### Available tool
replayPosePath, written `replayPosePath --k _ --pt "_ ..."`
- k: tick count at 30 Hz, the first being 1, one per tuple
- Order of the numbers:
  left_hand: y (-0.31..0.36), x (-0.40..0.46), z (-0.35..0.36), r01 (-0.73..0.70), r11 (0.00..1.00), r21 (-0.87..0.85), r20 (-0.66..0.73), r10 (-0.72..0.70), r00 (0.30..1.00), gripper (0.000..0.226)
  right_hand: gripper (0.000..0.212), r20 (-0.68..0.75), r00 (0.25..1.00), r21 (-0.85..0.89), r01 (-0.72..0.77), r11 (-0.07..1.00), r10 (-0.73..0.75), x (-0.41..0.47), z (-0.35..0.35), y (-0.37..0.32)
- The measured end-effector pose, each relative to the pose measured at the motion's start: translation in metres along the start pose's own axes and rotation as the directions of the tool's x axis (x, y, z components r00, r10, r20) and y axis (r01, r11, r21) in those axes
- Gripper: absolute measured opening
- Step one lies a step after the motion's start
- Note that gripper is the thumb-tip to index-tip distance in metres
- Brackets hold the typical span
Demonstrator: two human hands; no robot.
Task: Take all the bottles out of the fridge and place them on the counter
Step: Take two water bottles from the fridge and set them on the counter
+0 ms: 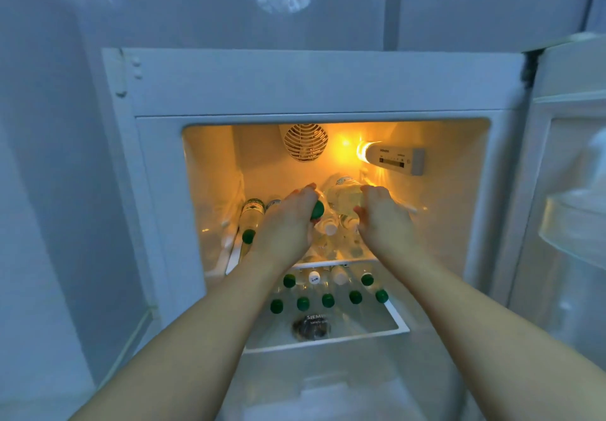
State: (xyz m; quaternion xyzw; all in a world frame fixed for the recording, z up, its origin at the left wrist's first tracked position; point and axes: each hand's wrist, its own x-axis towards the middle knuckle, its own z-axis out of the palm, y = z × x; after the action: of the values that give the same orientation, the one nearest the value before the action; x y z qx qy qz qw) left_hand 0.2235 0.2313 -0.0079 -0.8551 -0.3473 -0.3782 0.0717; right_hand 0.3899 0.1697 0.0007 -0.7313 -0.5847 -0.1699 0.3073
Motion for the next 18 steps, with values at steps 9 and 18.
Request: replayPosePath --k 9,18 --pt "0.042 -0.051 -0.078 0.143 0.986 -0.080 -0.012 -0.145 0.989 0.038 0.019 0.070 0.997 0.002 0.040 0.999 -0.040 -0.044 -0.058 -0.027" --pt "0.053 -0.105 -0.125 0.387 0.902 -0.190 0.035 -0.388 0.921 0.018 0.020 0.298 0.947 0.022 0.115 0.993 -0.116 -0.075 -0.095 -0.072"
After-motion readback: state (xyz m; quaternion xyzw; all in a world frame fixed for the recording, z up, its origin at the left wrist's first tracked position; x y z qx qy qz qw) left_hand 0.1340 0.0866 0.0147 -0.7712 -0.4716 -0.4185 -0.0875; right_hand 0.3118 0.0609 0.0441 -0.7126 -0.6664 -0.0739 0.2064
